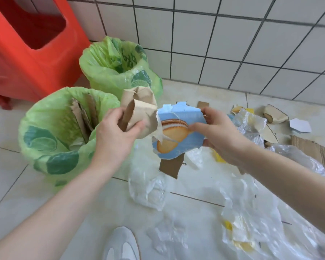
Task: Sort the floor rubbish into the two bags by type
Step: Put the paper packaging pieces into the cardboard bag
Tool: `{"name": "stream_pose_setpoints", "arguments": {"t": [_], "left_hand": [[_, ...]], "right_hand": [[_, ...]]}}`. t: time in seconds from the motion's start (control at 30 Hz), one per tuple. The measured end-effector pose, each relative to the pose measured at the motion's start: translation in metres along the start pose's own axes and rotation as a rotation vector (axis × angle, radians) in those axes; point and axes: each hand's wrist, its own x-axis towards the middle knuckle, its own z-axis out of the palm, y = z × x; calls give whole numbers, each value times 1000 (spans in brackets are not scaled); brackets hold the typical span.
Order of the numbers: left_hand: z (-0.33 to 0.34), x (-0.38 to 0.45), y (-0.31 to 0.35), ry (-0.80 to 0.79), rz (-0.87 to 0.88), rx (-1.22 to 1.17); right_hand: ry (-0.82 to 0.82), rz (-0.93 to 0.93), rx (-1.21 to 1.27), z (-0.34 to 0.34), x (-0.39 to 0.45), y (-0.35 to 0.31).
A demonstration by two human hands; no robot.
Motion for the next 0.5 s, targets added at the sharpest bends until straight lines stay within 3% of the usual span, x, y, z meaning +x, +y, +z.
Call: {"name": "stream_pose_setpoints", "arguments": {"t": [0.3,0.5], "left_hand": [[-77,11,-10,361,-43,25],[-98,24,-49,377,-157,210]], "right_hand": [[9,-202,126,59,12,-72],[-19,-238,183,119,30,-88]]}}
